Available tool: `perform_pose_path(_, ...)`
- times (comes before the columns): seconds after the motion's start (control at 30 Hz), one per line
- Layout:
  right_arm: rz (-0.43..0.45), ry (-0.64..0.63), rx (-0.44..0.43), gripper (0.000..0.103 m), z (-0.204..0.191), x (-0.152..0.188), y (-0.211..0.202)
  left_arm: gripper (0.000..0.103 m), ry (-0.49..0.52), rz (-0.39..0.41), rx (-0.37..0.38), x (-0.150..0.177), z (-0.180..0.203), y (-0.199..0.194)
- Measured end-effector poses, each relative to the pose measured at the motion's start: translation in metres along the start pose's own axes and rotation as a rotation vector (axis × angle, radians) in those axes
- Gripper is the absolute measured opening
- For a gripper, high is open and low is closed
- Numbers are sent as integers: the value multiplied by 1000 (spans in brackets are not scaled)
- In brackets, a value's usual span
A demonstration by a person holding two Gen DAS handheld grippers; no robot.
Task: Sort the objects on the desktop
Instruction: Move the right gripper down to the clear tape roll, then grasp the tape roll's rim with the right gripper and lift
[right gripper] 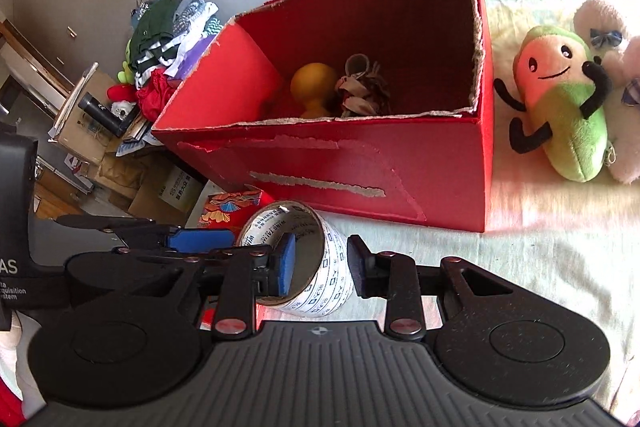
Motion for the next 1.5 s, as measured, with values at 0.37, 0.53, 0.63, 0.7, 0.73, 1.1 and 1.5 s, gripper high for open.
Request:
perform_pose_path(0.37,-103,16,68,30,9,12,31,21,47,-8,7,-2,-1,12)
perform_pose_path(0.53,-118,60,64,22,13,15,33,17,96,7,-15,-4,3,14)
perform_pose_path(0.63,-122,83,61,16,16,15,29,17,124,13,-23,-5,6,15)
perform_pose_path(0.7,-113,74,75,13,18,15,25,18,145,14,-21,-5,11,15)
perform_pose_path(0.73,-109,71,84,13,20,15,22,18,152,14,-17,-4,14,15)
perform_pose_path(1.1,-69,124,199,13,59,21,-18,7,176,-18,121,-1,55,19)
perform_pose_path(1.5,11,202,322,13,103,31,-76,4,256,-16,250,5,126,6)
Point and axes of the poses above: each gripper's, at about its wrist camera, not at the fingertips, and y roughly the way its jaws point, z to its right, x to its underside, the point moved 9 cm from there along y, roughly the way its jaws point, and after that the axes turned 11 degrees about z, right-handed, at the moved point
